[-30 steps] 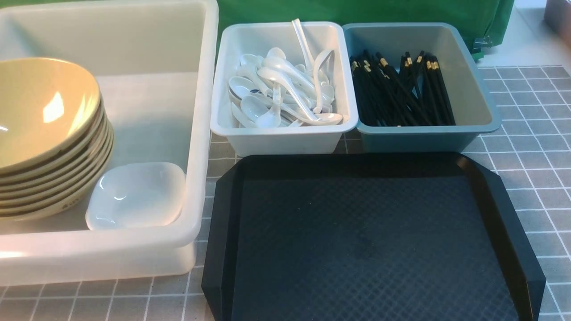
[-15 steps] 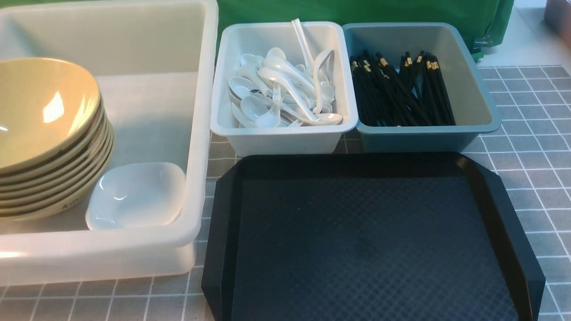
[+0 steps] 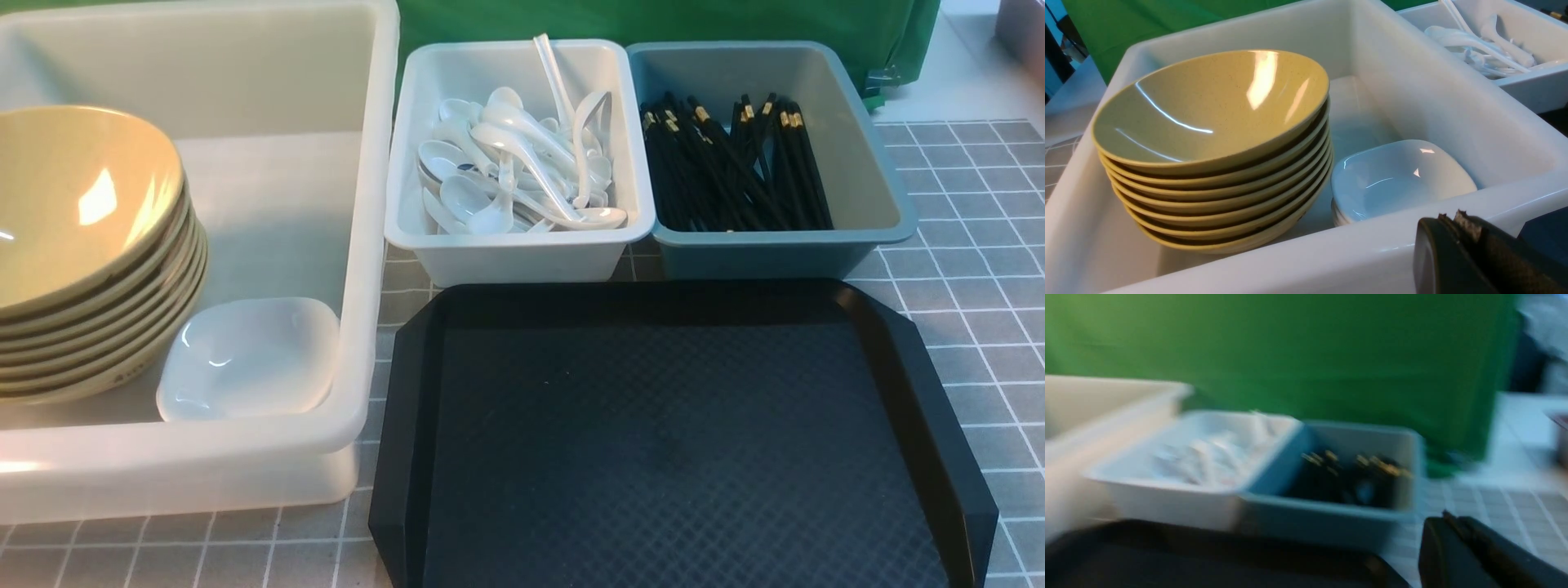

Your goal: On grey table put chopsticks spoon bowls plates into blue grey white boxes.

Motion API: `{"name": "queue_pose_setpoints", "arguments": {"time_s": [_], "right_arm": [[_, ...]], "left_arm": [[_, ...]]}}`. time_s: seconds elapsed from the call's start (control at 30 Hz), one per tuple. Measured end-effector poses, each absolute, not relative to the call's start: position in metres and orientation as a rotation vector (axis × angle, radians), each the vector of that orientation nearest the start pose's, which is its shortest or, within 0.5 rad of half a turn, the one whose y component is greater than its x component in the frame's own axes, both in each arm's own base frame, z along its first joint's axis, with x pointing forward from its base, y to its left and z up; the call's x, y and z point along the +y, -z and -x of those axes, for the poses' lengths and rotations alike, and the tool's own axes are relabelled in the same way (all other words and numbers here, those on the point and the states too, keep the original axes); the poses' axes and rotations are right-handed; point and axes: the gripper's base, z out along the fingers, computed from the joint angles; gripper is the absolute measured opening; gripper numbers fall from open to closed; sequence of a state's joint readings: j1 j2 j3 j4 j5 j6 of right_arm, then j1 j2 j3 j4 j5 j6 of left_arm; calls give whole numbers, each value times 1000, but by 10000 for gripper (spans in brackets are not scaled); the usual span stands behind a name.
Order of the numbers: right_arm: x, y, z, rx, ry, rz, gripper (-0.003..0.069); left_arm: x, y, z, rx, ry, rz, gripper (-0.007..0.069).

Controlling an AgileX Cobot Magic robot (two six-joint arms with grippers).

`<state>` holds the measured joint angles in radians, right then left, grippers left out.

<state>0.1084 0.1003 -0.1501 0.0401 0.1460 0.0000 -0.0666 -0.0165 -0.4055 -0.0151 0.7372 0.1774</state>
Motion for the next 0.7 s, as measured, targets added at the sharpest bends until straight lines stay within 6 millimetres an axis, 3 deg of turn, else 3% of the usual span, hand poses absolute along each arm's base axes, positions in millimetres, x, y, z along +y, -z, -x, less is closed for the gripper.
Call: {"name": "queue_pose_setpoints", "arguments": {"time_s": [0.1,0.2,0.7], "right_arm": [[-2,-208,-58,1642,3,-38,37],[-5,-188,-56,1686,67,-62,37],[-6,-176,-54,1816,49,-97,37]], "left_arm": [[-2,-278,-14,1786,-61,-217,-11],[-2,-278,-14,1786,-61,-217,-11],[-2,-278,-14,1785,-60,-217,-11]]}}
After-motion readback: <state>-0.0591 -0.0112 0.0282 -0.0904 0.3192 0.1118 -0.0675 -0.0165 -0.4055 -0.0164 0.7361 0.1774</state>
